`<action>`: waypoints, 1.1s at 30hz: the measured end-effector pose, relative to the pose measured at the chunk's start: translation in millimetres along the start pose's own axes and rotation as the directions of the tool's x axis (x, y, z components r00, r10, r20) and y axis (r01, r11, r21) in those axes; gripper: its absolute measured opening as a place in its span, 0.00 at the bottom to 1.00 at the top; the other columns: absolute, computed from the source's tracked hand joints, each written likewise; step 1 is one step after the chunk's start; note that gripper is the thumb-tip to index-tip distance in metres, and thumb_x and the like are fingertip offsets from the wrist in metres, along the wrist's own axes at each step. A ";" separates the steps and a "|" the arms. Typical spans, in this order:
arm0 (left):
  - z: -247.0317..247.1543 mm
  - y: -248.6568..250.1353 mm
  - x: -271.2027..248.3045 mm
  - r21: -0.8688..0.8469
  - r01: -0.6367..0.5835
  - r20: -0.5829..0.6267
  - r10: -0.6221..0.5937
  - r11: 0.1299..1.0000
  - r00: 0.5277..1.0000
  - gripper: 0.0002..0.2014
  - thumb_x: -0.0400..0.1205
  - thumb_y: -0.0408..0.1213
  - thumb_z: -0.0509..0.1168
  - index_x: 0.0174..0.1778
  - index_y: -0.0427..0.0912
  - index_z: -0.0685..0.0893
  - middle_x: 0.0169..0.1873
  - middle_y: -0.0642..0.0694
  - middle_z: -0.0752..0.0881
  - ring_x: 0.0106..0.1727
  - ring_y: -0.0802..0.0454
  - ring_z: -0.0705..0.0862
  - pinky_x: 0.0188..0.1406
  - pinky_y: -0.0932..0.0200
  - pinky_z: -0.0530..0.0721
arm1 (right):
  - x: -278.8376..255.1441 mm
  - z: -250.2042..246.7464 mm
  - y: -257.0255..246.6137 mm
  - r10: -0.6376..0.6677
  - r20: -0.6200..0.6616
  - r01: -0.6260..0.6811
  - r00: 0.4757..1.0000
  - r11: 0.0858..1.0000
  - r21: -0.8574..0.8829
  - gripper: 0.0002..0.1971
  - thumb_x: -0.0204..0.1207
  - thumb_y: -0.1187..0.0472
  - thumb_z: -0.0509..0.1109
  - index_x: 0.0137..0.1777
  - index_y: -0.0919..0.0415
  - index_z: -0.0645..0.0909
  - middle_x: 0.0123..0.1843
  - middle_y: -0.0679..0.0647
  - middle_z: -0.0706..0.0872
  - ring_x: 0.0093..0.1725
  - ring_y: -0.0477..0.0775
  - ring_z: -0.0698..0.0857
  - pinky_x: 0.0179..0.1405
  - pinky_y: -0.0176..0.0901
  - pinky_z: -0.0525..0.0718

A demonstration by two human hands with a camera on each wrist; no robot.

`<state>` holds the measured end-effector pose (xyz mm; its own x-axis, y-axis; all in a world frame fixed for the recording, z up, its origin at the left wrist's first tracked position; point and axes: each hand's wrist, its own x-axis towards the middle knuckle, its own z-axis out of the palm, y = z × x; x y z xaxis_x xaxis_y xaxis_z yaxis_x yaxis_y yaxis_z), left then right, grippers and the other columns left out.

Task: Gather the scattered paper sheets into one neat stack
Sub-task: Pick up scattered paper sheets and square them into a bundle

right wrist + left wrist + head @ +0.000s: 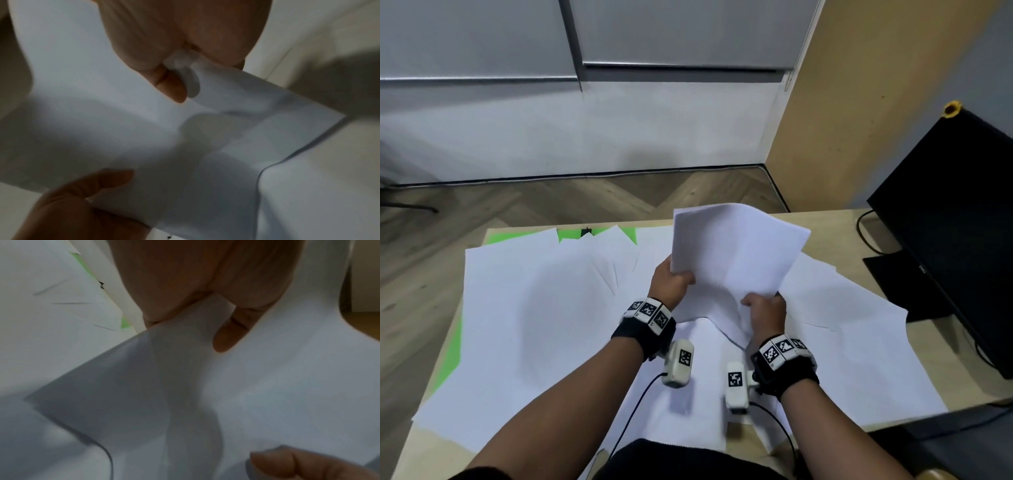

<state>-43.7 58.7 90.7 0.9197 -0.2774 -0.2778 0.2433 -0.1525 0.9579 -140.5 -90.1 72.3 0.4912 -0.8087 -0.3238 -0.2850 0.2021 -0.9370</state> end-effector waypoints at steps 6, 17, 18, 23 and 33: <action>-4.0 2.2 6.2 -0.033 -0.040 -0.092 0.037 0.999 0.995 0.13 0.58 0.35 0.67 0.39 0.47 0.81 0.34 0.48 0.85 0.37 0.49 0.81 0.36 0.56 0.79 | 4.1 -1.2 -5.6 -0.039 0.000 0.039 0.999 0.999 0.024 0.12 0.64 0.79 0.72 0.47 0.69 0.85 0.42 0.56 0.88 0.38 0.55 0.83 0.42 0.41 0.79; -6.2 -33.3 2.4 0.123 0.100 -0.021 -0.099 0.987 0.995 0.10 0.56 0.37 0.67 0.33 0.44 0.81 0.33 0.46 0.84 0.38 0.44 0.81 0.38 0.55 0.79 | 7.9 1.9 19.6 0.126 0.008 -0.126 0.992 0.991 -0.036 0.12 0.60 0.76 0.78 0.44 0.70 0.83 0.38 0.53 0.86 0.36 0.56 0.83 0.42 0.43 0.80; -6.7 -38.3 2.5 0.155 0.123 -0.002 -0.124 0.980 0.992 0.11 0.57 0.38 0.67 0.35 0.45 0.82 0.35 0.45 0.86 0.40 0.43 0.83 0.40 0.55 0.81 | 7.6 1.5 24.8 0.156 0.007 -0.156 0.988 0.987 -0.046 0.14 0.59 0.75 0.78 0.45 0.72 0.84 0.40 0.55 0.87 0.38 0.57 0.83 0.43 0.45 0.81; -4.1 -47.9 5.0 0.218 0.181 0.000 -0.185 0.959 0.983 0.18 0.61 0.41 0.70 0.45 0.41 0.86 0.42 0.43 0.87 0.45 0.43 0.85 0.41 0.57 0.82 | 9.0 6.9 36.0 0.165 0.009 -0.165 0.986 0.986 -0.039 0.20 0.48 0.69 0.80 0.44 0.71 0.84 0.42 0.58 0.88 0.39 0.58 0.84 0.45 0.52 0.84; -5.7 -49.8 11.4 0.282 0.208 0.009 -0.219 0.937 0.976 0.16 0.52 0.41 0.73 0.34 0.39 0.90 0.33 0.48 0.89 0.39 0.46 0.86 0.30 0.65 0.79 | 15.7 -11.8 43.3 0.123 0.133 -0.112 0.984 0.990 -0.087 0.14 0.61 0.81 0.73 0.39 0.62 0.83 0.39 0.56 0.88 0.38 0.59 0.84 0.41 0.46 0.83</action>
<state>-43.6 68.5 40.2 0.8412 -0.2457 -0.4817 0.3321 -0.4682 0.8188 -154.9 -100.5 28.2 0.5571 -0.6973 -0.4509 -0.4086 0.2426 -0.8799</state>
